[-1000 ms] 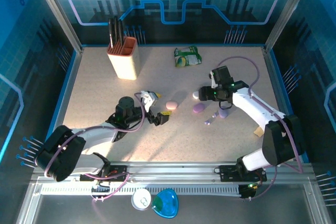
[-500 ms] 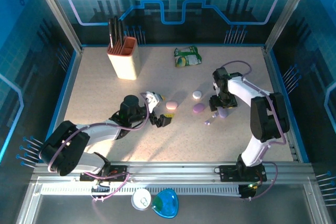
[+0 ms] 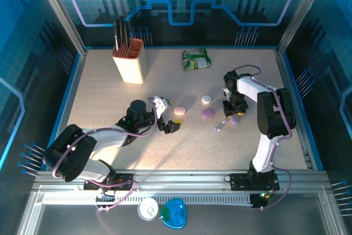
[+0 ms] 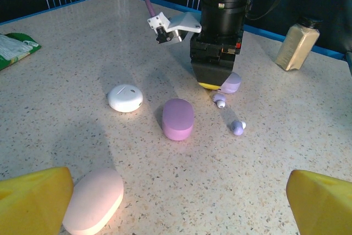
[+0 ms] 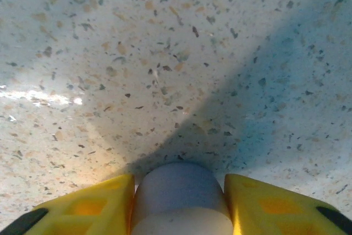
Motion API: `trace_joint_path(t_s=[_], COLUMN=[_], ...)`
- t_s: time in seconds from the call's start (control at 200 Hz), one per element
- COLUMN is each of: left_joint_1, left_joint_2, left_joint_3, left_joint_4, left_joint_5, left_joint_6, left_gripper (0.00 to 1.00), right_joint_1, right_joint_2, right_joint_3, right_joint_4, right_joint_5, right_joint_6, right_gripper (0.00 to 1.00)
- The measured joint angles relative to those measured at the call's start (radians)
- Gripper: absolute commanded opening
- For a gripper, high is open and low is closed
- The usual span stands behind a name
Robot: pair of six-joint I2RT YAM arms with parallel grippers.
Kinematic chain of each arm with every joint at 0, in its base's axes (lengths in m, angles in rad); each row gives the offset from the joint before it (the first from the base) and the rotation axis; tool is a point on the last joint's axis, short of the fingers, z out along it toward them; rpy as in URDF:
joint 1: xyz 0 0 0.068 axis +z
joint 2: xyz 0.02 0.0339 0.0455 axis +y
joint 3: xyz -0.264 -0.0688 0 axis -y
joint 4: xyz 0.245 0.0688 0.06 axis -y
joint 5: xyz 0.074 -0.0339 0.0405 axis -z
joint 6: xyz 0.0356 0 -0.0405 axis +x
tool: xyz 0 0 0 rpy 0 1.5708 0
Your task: Insert wireless bluetooth earbuds into charging case
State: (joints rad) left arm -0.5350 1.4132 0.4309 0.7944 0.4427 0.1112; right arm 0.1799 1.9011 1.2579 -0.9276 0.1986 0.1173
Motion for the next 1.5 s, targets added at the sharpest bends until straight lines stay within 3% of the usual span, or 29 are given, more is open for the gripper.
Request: trace_joint_path(t_s=[0.26, 0.565, 0.74, 0.91, 1.291, 1.501], left_joint_1=[-0.001, -0.056, -0.103, -0.167, -0.253, -0.253], left_joint_2=[0.011, 0.047, 0.120, 0.228, 0.393, 0.416], left_joint_3=[0.000, 0.002, 0.012, 0.060, 0.215, 0.261], left_joint_4=[0.005, 0.088, 0.246, 0.392, 0.550, 0.560], left_joint_5=[-0.003, -0.068, -0.171, -0.257, -0.367, -0.390], left_joint_6=[-0.005, -0.065, -0.147, -0.200, -0.280, -0.320], left_gripper=[0.99, 0.97, 0.92, 0.84, 0.79, 0.69], right_joint_1=[-0.018, -0.079, -0.079, -0.074, 0.053, 0.092], right_joint_2=[-0.055, -0.407, -0.584, -0.645, -0.710, -0.711], right_joint_3=[-0.030, -0.173, -0.282, -0.399, -0.433, -0.433], right_joint_4=[0.040, 0.239, 0.447, 0.657, 0.848, 0.882], right_joint_5=[-0.070, -0.315, -0.472, -0.598, -0.633, -0.639], right_joint_6=[0.010, 0.040, 0.190, 0.404, 0.632, 0.666], right_gripper=[0.39, 0.36, 0.34, 0.34, 0.35, 0.35])
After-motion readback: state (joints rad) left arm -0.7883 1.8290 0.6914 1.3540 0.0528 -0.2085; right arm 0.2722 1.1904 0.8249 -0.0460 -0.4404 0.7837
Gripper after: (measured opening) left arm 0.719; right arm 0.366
